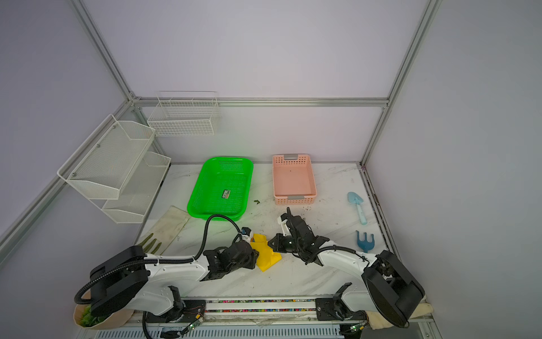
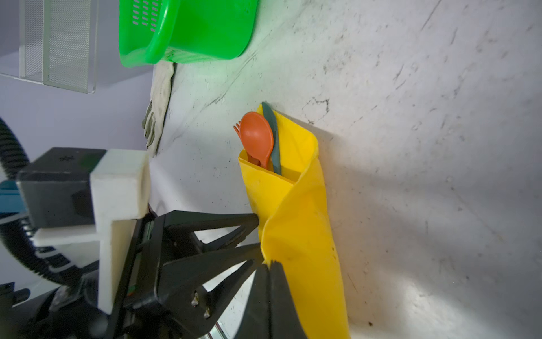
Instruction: Place the utensils on the paper napkin and roll it up
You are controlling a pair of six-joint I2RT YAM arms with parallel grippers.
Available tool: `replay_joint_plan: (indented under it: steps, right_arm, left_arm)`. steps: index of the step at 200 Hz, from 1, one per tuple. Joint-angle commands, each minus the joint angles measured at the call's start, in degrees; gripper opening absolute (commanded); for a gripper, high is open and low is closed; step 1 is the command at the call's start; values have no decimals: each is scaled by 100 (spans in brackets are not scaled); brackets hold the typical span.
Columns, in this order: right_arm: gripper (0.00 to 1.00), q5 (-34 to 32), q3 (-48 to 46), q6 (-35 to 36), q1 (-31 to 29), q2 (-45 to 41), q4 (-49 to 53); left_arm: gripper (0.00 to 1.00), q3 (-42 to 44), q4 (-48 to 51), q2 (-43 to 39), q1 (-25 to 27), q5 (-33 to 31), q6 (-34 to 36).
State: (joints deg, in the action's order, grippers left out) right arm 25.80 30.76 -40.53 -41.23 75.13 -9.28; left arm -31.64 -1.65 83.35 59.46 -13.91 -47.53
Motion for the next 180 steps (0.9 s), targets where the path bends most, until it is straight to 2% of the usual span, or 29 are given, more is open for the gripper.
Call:
replay_joint_plan:
  steps: [1,180]
  right_arm:
    - [0,15,71,-203,-97,39,-349]
    - [0,-31,-116,-787,-825,711,-1353]
  left_arm:
    - [33,-180,-237,106,47,20,-11]
    - [32,-337,-7,345,58,-141,59]
